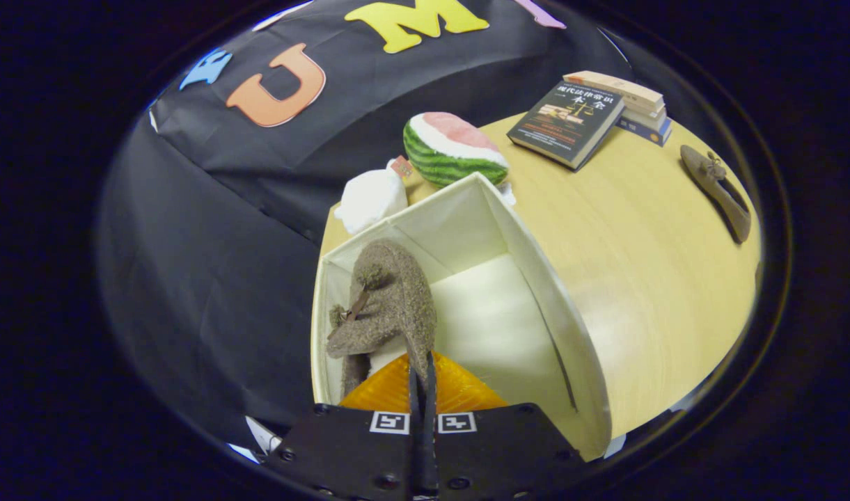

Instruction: Open the storage box then place both shoes into the box .Put the left shoe in first, then the right shoe, with the right side of both shoes facing outward in a uniform manner.

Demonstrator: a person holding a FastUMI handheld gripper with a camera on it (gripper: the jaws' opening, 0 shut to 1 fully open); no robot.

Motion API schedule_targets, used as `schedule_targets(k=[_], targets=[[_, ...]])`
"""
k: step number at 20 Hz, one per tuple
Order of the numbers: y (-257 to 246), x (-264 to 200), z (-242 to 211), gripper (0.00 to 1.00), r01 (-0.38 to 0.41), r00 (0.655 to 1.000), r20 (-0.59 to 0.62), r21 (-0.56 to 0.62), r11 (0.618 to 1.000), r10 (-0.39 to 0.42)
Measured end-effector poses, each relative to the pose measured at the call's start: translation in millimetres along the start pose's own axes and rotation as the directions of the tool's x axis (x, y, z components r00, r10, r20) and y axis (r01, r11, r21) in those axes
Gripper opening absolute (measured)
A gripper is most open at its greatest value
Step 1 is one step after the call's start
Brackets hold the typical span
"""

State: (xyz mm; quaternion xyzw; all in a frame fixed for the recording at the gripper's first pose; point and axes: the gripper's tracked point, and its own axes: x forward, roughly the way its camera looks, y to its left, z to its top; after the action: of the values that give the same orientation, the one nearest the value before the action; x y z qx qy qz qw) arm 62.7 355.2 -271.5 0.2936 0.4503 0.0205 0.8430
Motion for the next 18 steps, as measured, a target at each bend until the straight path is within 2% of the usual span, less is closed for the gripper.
schedule_targets(k=[3, 7, 8, 10, 11, 15, 18], targets=[[3.2, 9.2, -9.5, 0.05, -0.005, 0.999, -0.033, -0.008, 1.000, 0.005], [16.7, 16.0, -13.1, 0.13, -0.057, 0.998, -0.040, -0.032, 0.998, 0.056], [18.9, 16.1, -13.1, 0.18, -0.066, 0.997, -0.044, -0.045, 0.997, 0.064], [21.6, 6.8, -9.4, 0.32, -0.085, 0.996, -0.032, -0.076, 0.994, 0.083], [19.6, 1.3, -4.1, 0.45, -0.085, 0.996, -0.012, -0.101, 0.991, 0.084], [12.5, -31.6, 25.6, 0.84, -0.063, 0.992, 0.094, -0.236, 0.970, 0.088], [6.8, -67.9, 49.0, 0.95, -0.038, 0.980, 0.171, -0.343, 0.938, 0.102]])
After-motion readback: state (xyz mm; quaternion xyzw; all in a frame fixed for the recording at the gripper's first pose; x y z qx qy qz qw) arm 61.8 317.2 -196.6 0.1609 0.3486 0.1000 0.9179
